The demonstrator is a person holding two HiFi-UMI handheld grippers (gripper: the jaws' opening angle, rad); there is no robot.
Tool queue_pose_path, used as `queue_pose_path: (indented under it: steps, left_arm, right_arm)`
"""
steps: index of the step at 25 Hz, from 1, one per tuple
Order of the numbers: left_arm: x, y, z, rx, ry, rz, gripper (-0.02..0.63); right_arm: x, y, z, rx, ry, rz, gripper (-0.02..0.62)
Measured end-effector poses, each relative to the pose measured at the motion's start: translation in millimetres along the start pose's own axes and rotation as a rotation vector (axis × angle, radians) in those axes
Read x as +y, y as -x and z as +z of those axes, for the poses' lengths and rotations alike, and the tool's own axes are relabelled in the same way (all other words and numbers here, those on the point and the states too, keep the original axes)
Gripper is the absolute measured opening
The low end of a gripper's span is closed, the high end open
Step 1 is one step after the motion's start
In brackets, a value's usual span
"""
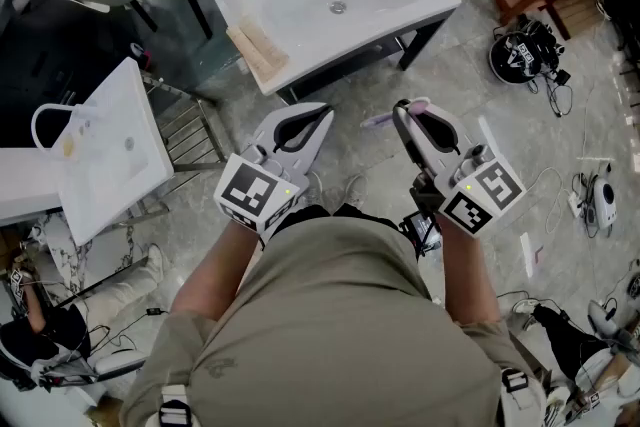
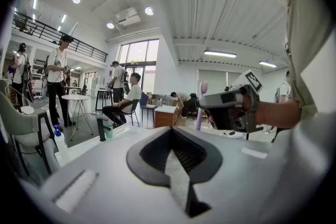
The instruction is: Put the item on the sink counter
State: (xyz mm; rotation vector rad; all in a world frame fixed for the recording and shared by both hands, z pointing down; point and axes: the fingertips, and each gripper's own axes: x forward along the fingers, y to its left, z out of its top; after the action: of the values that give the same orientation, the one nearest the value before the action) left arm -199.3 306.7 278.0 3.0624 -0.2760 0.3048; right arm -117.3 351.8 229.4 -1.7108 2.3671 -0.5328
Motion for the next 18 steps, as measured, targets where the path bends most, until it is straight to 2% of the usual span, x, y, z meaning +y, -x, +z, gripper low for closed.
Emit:
queue_pose_path:
  steps: [18]
  left_arm:
    - [10, -1, -8, 0.005, 0.014, 0.013, 0.006]
  right_arm:
    - [-11, -11, -6, -0.004, -0.043, 0.0, 0.034]
